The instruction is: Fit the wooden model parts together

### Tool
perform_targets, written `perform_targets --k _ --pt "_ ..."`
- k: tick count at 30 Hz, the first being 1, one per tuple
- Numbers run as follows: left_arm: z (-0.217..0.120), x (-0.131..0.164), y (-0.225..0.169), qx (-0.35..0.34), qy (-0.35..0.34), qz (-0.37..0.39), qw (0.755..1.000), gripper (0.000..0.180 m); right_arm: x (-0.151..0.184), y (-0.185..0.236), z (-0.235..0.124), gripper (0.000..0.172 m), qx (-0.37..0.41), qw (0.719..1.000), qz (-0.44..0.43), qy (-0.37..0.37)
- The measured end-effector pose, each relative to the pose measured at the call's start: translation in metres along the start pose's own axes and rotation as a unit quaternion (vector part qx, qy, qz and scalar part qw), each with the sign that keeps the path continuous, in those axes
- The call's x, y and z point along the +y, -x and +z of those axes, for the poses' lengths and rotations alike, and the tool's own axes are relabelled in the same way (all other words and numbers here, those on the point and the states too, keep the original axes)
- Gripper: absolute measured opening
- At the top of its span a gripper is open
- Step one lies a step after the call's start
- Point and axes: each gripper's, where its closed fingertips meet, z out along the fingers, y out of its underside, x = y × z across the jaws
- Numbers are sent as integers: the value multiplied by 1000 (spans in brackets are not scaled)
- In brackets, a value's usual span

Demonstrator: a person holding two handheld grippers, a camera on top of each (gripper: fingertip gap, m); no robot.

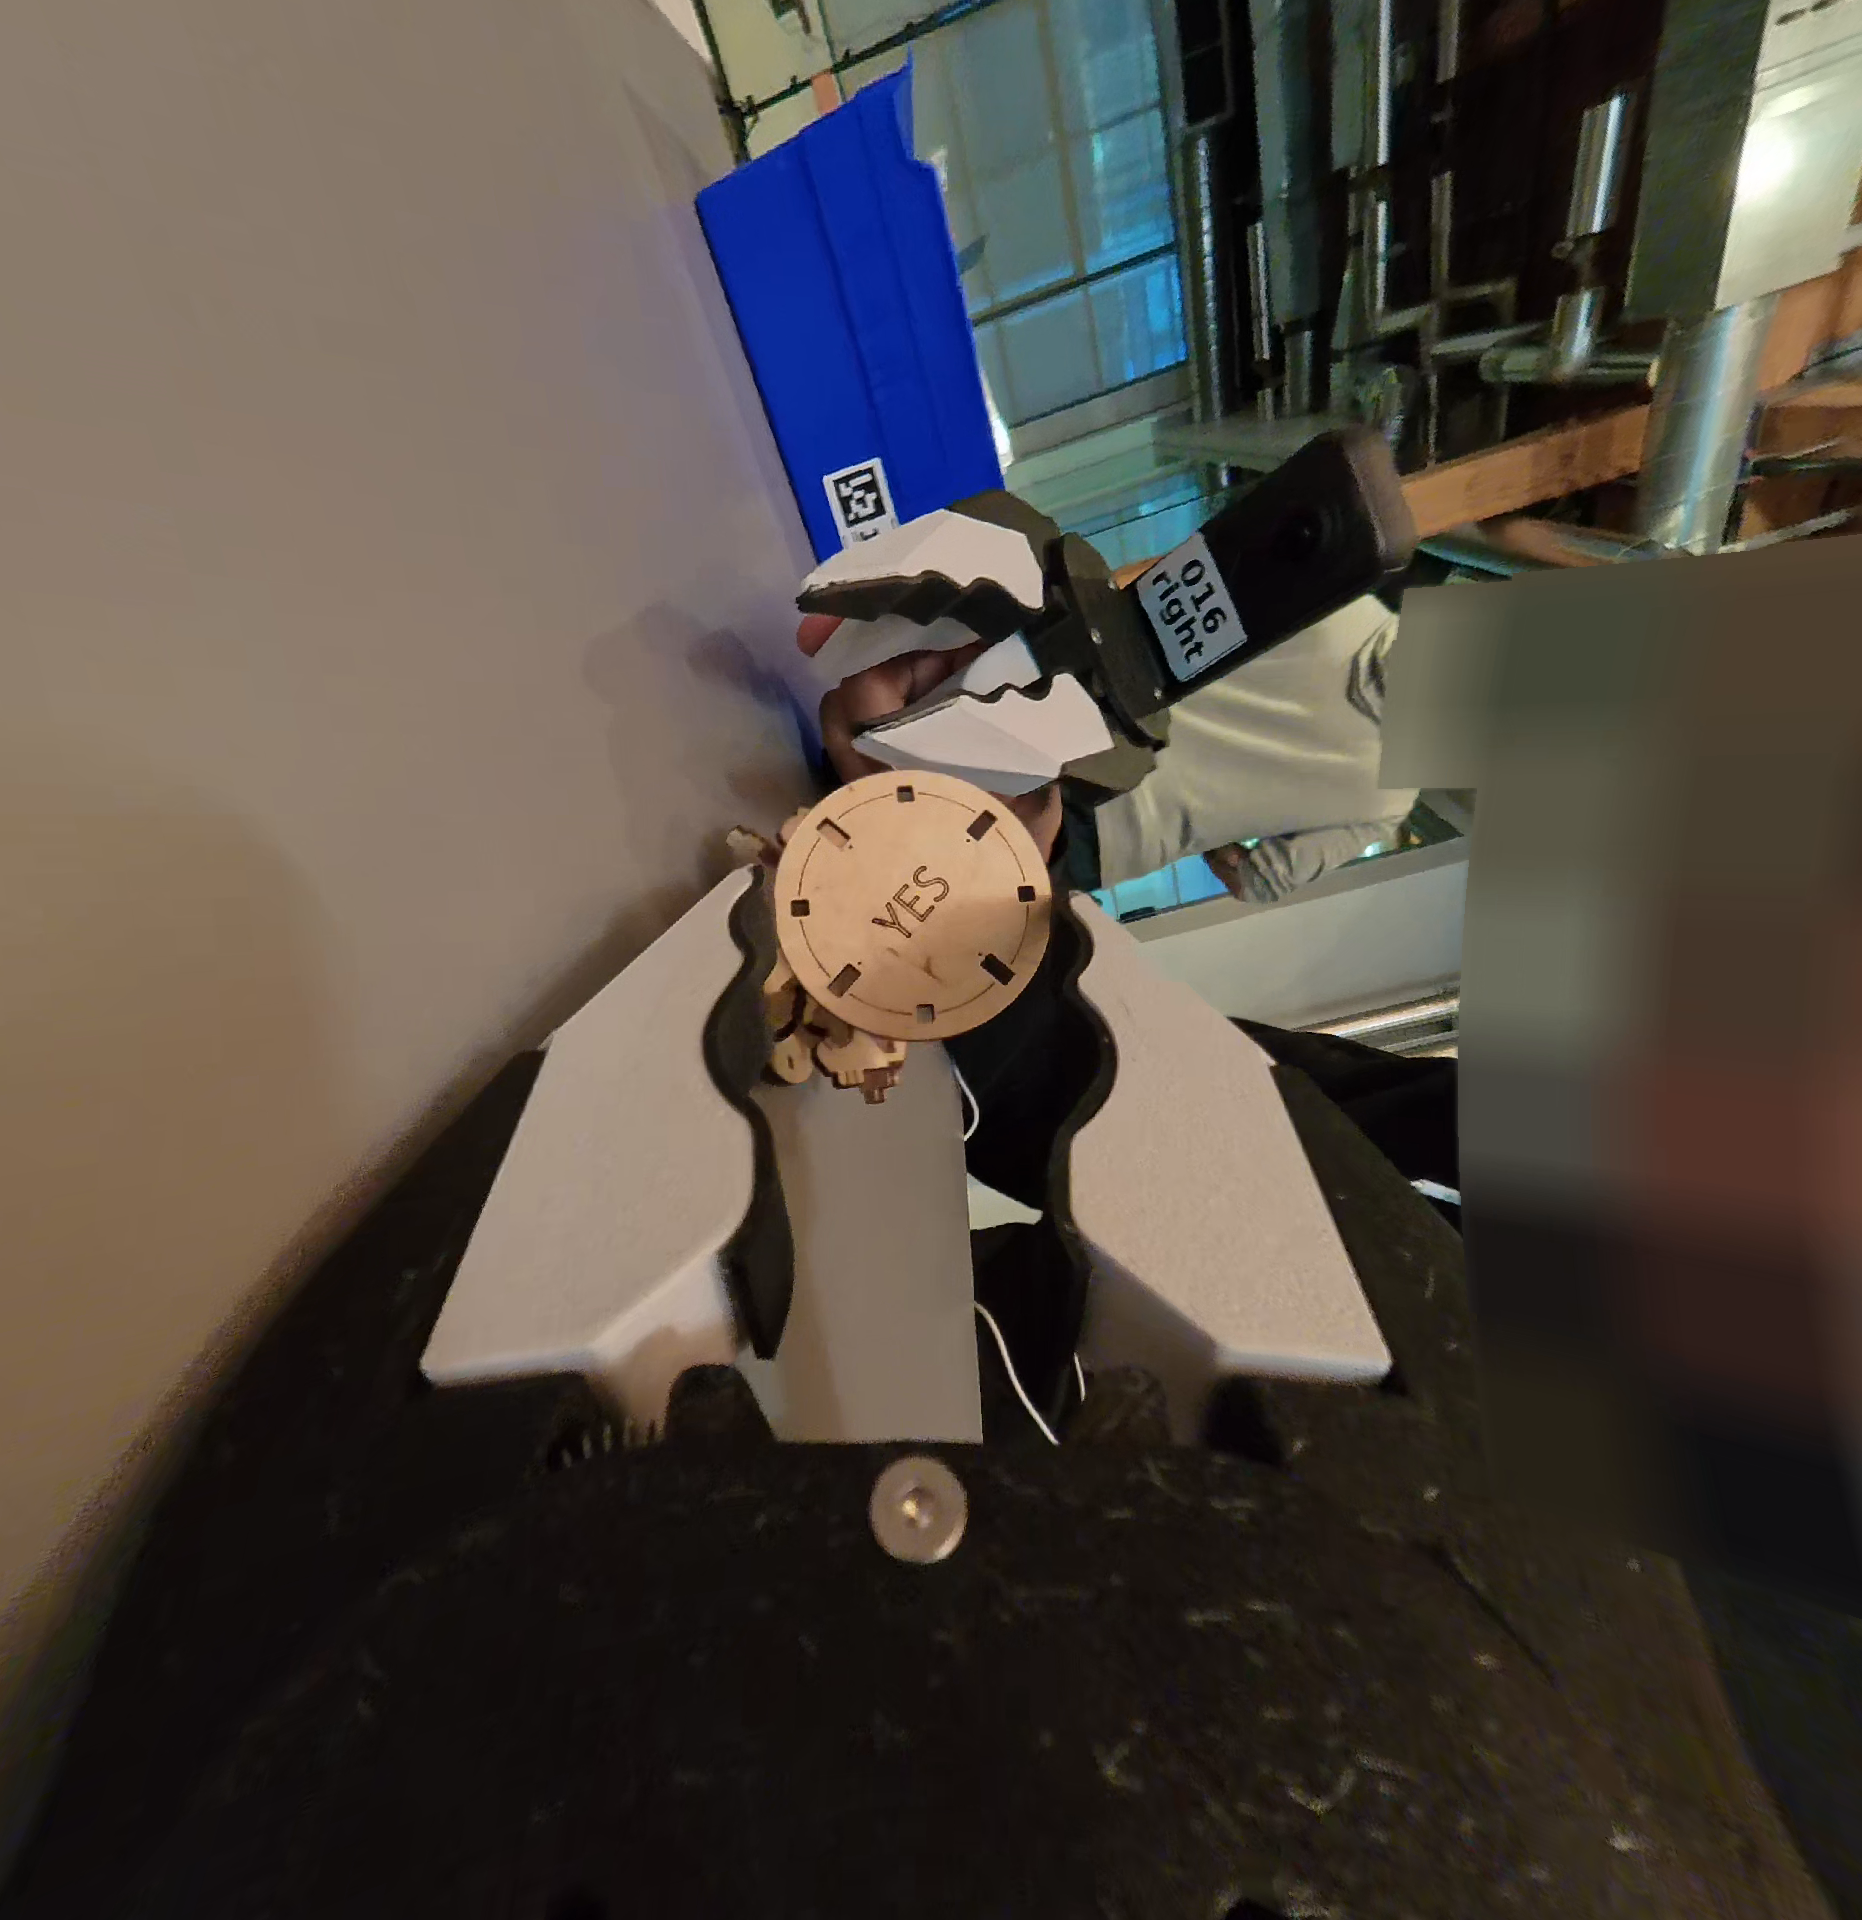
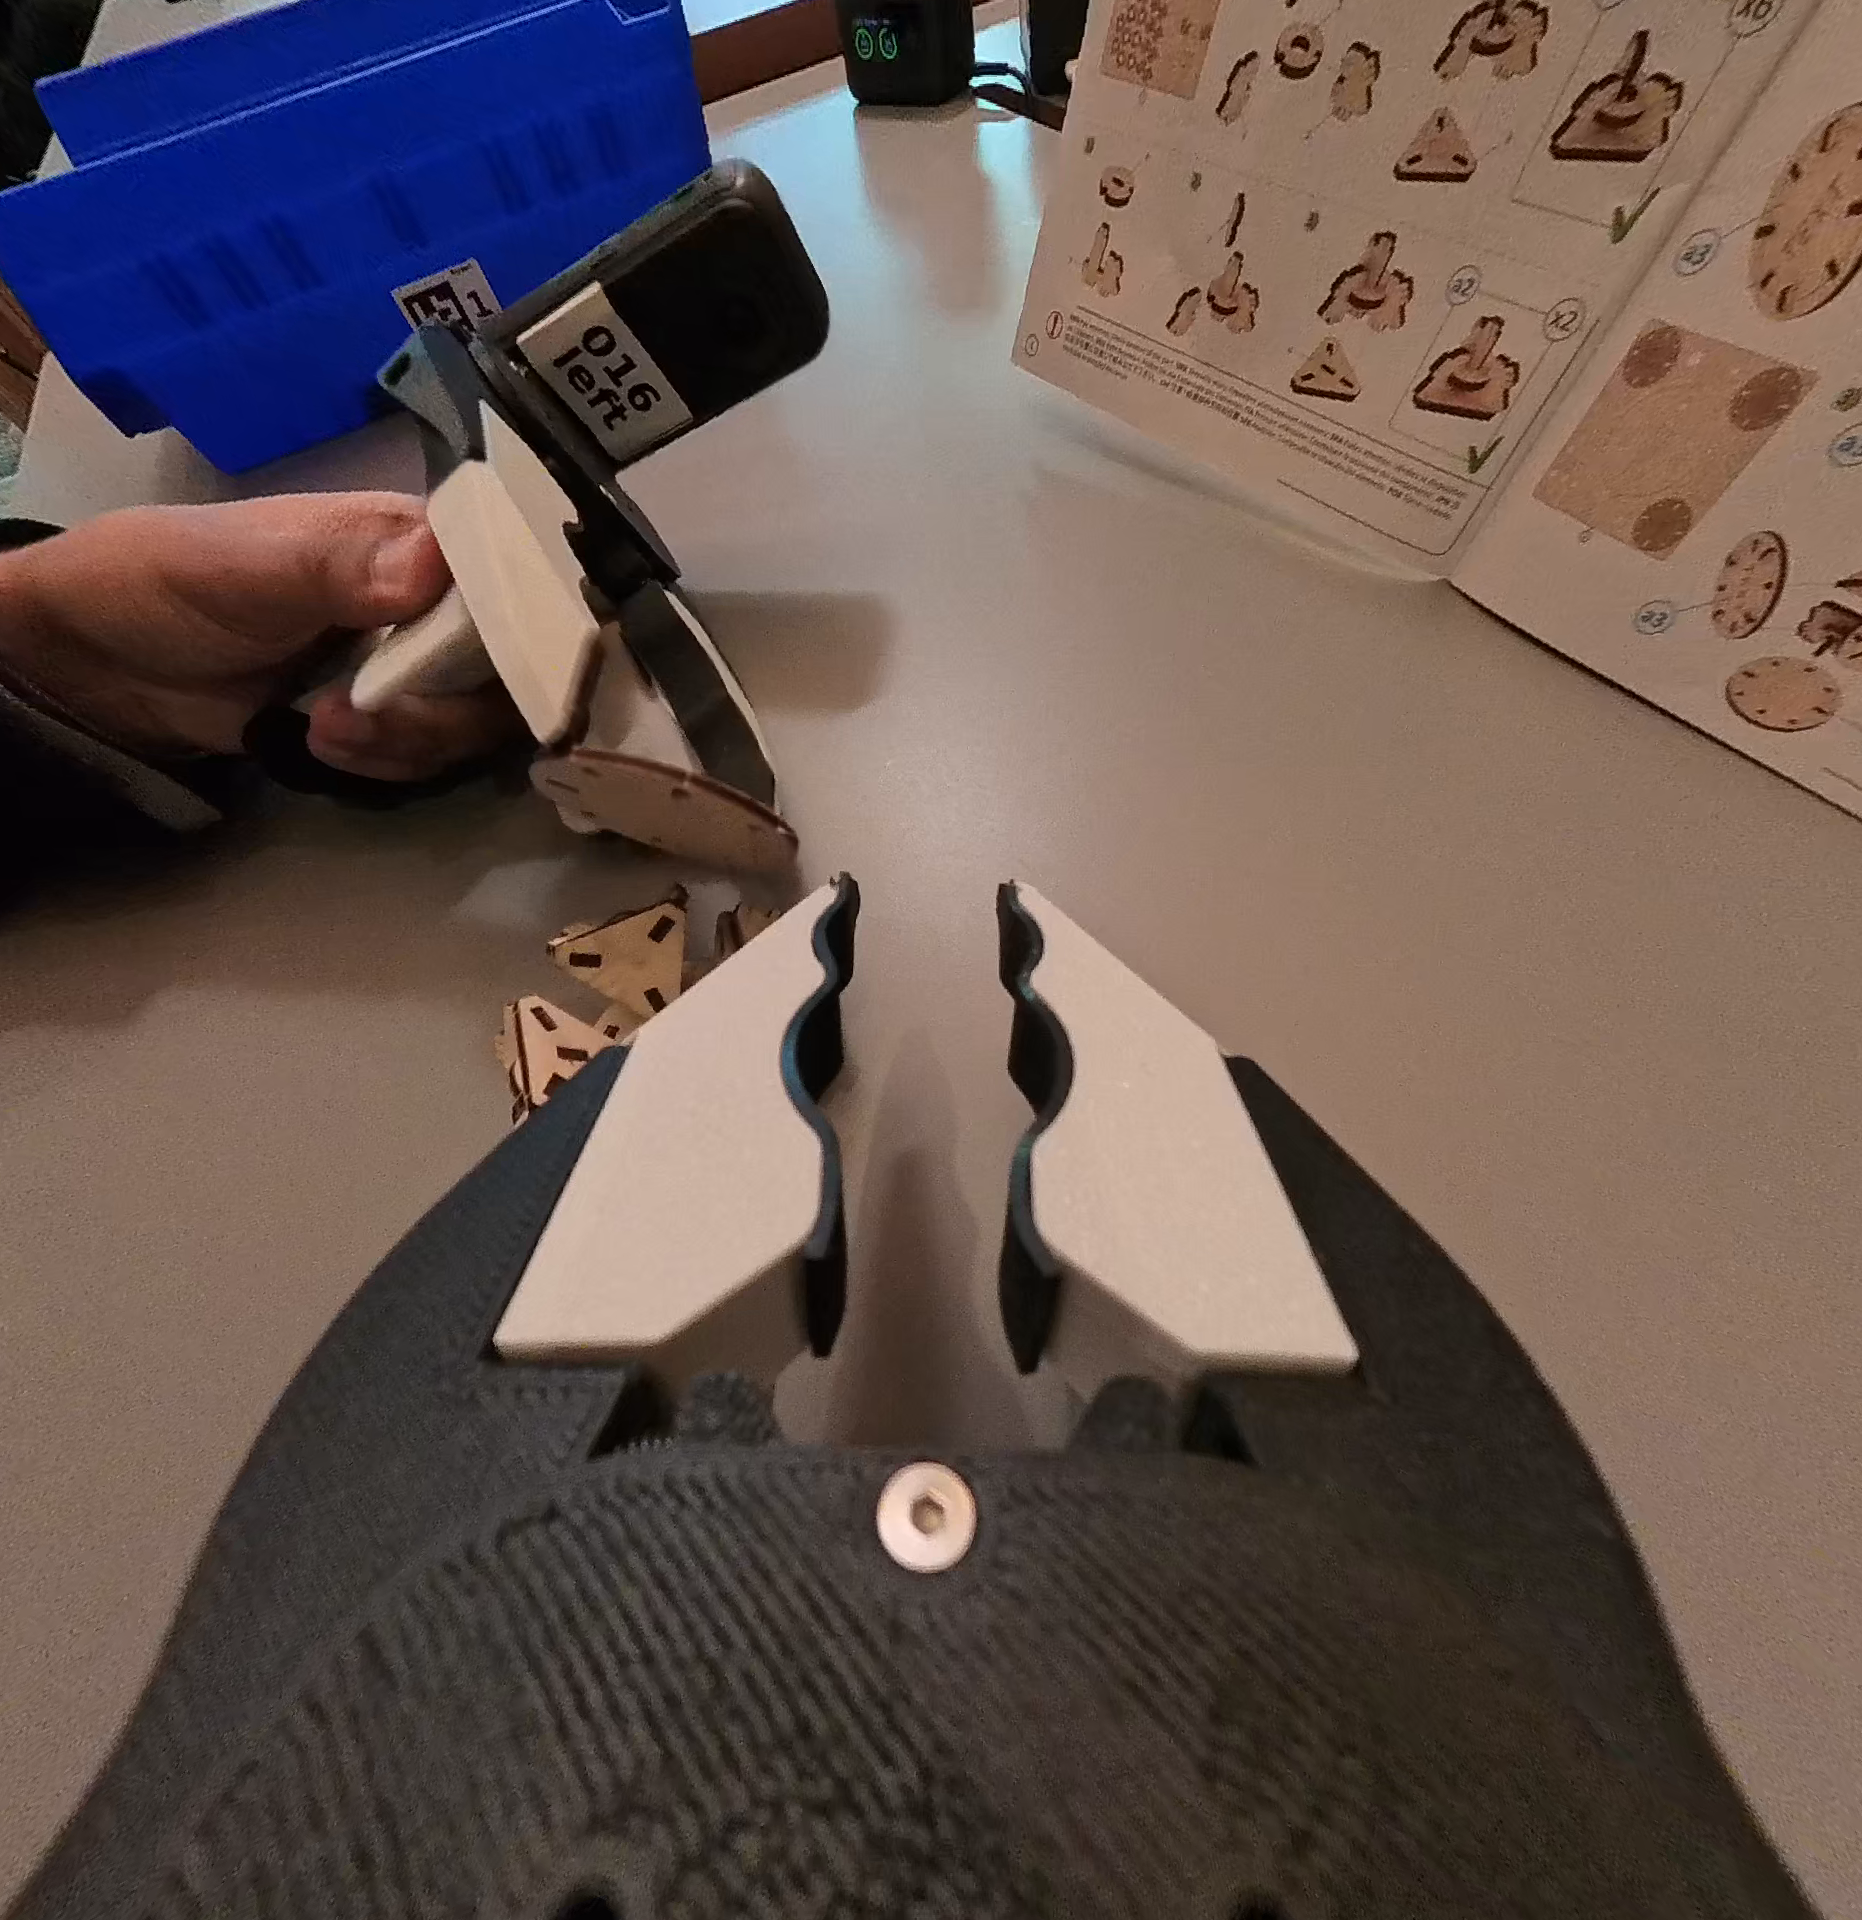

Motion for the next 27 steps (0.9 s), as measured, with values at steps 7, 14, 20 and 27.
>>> perform_targets --k 7,14,20,27 --pt "-13 -11 -28 82 -48 40 995 49 -1 -1 -1 26 -1 1000 7 -4" --pt "-18 -11 -37 102 -59 58 991 50 0 -1 -1 27 -2 1000 5 -2" --pt "-18 -9 -39 104 -58 63 991 50 0 0 -1 27 -1 1000 2 -1" --pt "-14 -6 -36 75 -49 78 993 49 -1 -2 -2 27 -3 1000 12 -6"
